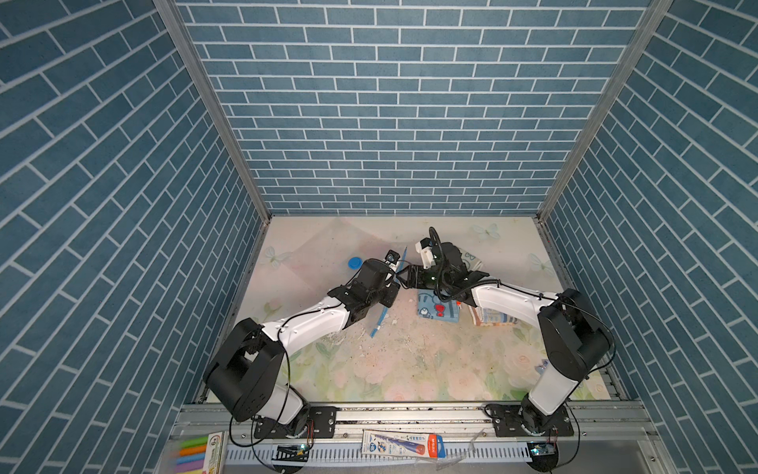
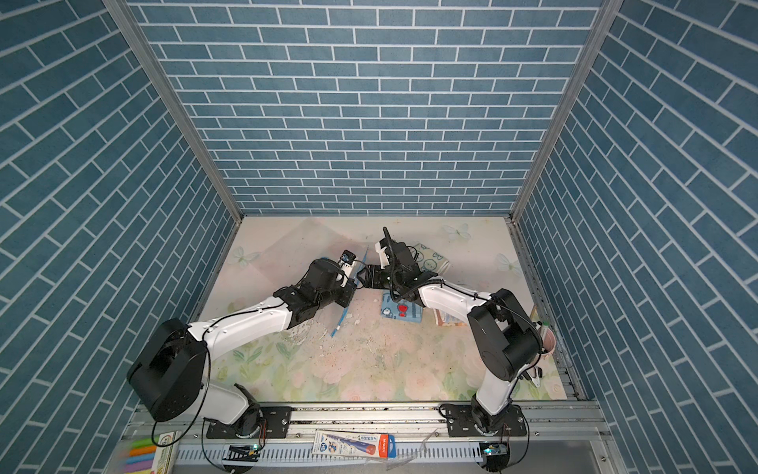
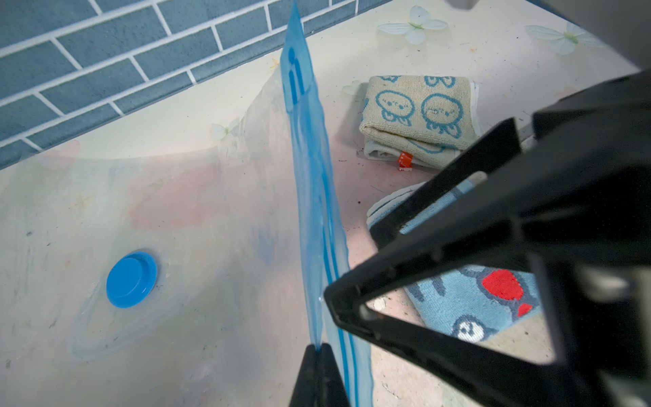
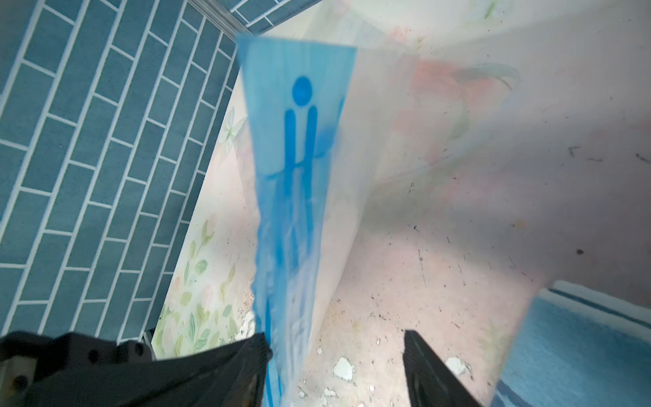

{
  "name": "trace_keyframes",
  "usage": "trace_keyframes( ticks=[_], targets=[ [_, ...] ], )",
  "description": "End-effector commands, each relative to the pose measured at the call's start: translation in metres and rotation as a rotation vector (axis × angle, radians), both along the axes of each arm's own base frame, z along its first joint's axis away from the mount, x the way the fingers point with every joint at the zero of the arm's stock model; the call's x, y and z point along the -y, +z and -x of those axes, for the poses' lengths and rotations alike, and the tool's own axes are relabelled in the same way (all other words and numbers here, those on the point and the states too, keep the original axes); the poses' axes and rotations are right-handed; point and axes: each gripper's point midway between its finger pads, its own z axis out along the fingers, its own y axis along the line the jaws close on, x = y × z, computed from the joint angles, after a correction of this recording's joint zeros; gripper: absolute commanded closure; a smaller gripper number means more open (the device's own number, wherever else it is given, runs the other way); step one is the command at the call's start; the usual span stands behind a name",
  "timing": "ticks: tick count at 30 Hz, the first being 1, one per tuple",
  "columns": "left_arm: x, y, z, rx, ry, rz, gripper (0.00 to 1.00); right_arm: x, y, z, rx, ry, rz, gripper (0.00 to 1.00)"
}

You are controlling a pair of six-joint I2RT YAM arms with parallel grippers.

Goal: Place the folded towel into the vacuum bag
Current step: Open the vacuum bag at the center of the board.

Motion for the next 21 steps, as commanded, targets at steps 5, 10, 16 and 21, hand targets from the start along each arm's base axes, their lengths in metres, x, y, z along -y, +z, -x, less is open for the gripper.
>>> trace_keyframes(
  ticks=[5, 10, 16, 21],
  targets=[
    [-0.001, 0.001, 0.000, 0.007, 0.006, 0.019, 1.00, 0.007, -0.020, -0.011, -0.028, -0.081, 0.081, 0.45],
    [-0.005, 0.008, -0.002, 0.026, 0.033, 0.020, 1.00, 0.008, -0.024, -0.014, -0.028, -0.093, 0.092, 0.50],
    [-0.009, 0.018, -0.004, 0.029, 0.060, 0.021, 1.00, -0.002, -0.017, -0.020, -0.015, -0.077, 0.058, 0.65],
    [-0.020, 0.032, -0.008, 0.053, 0.123, 0.006, 1.00, -0.007, -0.009, -0.023, 0.001, -0.075, 0.042, 0.84]
  ],
)
